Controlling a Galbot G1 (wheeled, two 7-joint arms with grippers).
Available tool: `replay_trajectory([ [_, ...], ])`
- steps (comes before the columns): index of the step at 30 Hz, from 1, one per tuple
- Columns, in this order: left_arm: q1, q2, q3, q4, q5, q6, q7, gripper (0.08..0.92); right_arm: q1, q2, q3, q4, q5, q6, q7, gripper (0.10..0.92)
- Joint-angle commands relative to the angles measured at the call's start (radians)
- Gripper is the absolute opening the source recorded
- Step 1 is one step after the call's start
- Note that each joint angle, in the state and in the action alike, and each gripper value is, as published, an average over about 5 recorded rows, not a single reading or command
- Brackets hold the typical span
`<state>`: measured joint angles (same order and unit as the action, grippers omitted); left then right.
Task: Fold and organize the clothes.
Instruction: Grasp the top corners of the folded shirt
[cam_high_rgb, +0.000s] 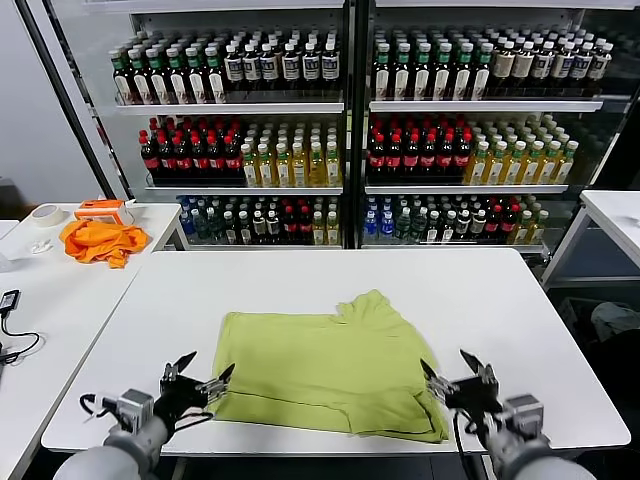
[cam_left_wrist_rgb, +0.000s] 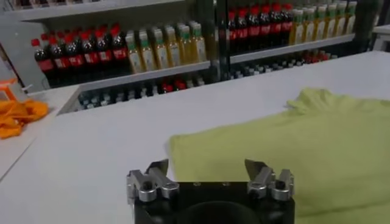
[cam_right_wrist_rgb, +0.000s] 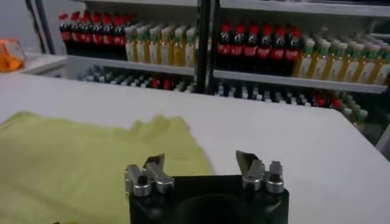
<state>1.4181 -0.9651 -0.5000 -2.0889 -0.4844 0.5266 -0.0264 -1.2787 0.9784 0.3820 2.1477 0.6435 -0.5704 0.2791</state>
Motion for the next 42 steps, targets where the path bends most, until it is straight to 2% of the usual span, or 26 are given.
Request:
replay_trajectory([
  [1, -0.343, 0.016, 0.115, 0.311, -0.052, -0.030, 0.054, 0.816, 0.416, 0.054, -0.173, -0.334, 0.065, -0.007, -0.003, 0.822],
  [8, -0.465, -0.004, 0.178, 0.492, -0.053, -0.055, 0.108, 0.822, 0.537, 0.149, -0.255, -0.499, 0.057, -0.003, -0.020, 0.823],
  [17, -0.524, -0.042, 0.222, 0.592, 0.030, -0.081, 0.140, 0.822, 0.626, 0.245, -0.294, -0.712, 0.011, -0.006, -0.050, 0.823],
  [22, -0.544, -0.052, 0.225, 0.658, 0.054, -0.074, 0.157, 0.823, 0.628, 0.275, -0.308, -0.741, 0.000, -0.005, -0.058, 0.823],
  [38, -0.561, -0.081, 0.236, 0.699, 0.038, -0.082, 0.185, 0.822, 0.650, 0.310, -0.321, -0.806, -0.031, 0.000, -0.045, 0.823],
  [42, -0.555, -0.082, 0.238, 0.706, 0.041, -0.087, 0.197, 0.820, 0.654, 0.308, -0.321, -0.815, -0.021, -0.006, -0.042, 0.778],
])
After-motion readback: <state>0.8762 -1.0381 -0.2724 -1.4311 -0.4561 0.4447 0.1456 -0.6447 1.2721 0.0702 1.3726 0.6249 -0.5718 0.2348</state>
